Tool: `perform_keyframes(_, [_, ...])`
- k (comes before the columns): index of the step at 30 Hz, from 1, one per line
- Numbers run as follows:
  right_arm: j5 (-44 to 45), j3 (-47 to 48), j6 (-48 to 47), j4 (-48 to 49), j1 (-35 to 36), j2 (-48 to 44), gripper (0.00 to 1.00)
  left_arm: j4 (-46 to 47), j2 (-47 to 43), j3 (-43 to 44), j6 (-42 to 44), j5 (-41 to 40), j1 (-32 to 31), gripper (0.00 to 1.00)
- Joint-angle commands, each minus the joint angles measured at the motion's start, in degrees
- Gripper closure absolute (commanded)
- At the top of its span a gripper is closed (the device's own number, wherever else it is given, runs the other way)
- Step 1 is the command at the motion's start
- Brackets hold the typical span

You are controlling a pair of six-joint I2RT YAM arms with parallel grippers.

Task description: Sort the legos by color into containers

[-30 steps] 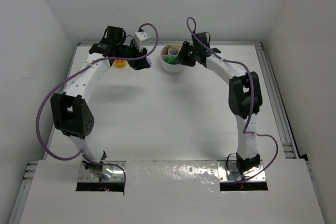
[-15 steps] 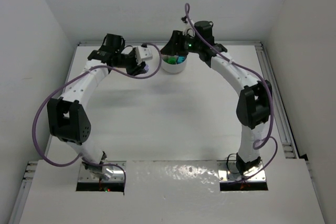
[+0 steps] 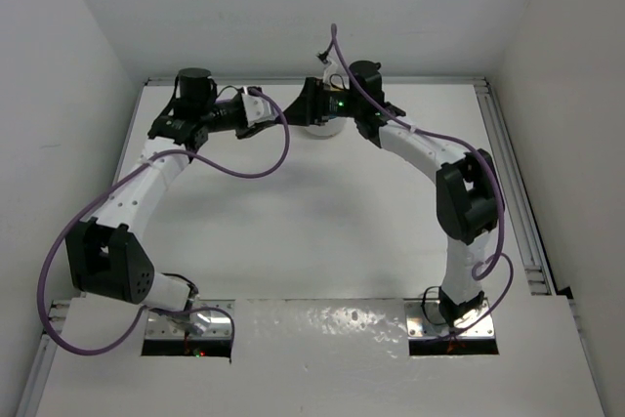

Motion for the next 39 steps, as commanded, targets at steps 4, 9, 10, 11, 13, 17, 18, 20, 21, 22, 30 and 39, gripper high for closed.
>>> perform_keyframes(4, [-4.47, -0.82, 5.36, 12.42, -0.20, -1.80, 0.26, 6.10, -2.12, -0.74, -4.94, 6.41, 0.59, 1.00])
perform_keyframes(9, [-4.83, -2.93, 12.75, 22.79, -0.20, -0.92, 0.26, 4.25, -2.30, -0.91, -3.18, 7.04, 0.41, 1.00])
perform_keyframes(10, [-4.83, -3.02, 13.19, 23.67, -0.20, -0.83, 0.27, 4.17, -2.39, -1.00, -3.27, 6.86, 0.41, 1.00])
perform_keyframes(11, [-4.74, -3.02, 14.07, 24.03, -0.11, -0.65, 0.28, 4.51, -2.48, -1.09, -3.88, 6.60, 0.41, 1.00])
perform_keyframes(13, [-5.00, -2.84, 14.34, 24.12, -0.11, -0.21, 0.32, 5.83, -2.65, -1.35, -5.46, 6.68, 0.41, 1.00])
perform_keyframes(17, [-5.88, -1.97, 13.20, 22.46, -0.02, -0.03, 0.34, 9.35, -3.00, -1.62, -8.20, 6.86, 0.33, 1.00])
perform_keyframes(18, [-5.97, -1.79, 12.50, 21.50, 0.07, -0.21, 0.34, 9.35, -3.00, -1.71, -8.19, 6.94, 0.33, 1.00])
perform_keyframes(20, [-5.88, -1.70, 10.13, 18.43, 0.07, -0.47, 0.36, 10.23, -3.18, -1.97, -9.33, 6.51, 0.33, 1.00])
perform_keyframes(21, [-5.79, -1.79, 9.43, 17.45, 0.07, -0.65, 0.37, 10.84, -3.27, -2.06, -9.60, 6.25, 0.33, 1.00])
perform_keyframes(22, [-5.44, -1.88, 8.81, 16.75, 0.07, -0.74, 0.40, 11.02, -3.35, -2.06, -10.12, 6.24, 0.33, 1.00])
perform_keyframes(30, [-5.00, -2.22, 9.16, 20.25, 0.51, -0.82, 0.92, 11.64, -3.53, -2.76, -10.83, 6.51, 0.15, 1.00])
perform_keyframes(39, [6.02, 1.70, -6.08, 1.14, -0.28, -2.32, 1.00, 11.10, -4.41, -3.81, -13.02, -1.46, 0.06, 0.00])
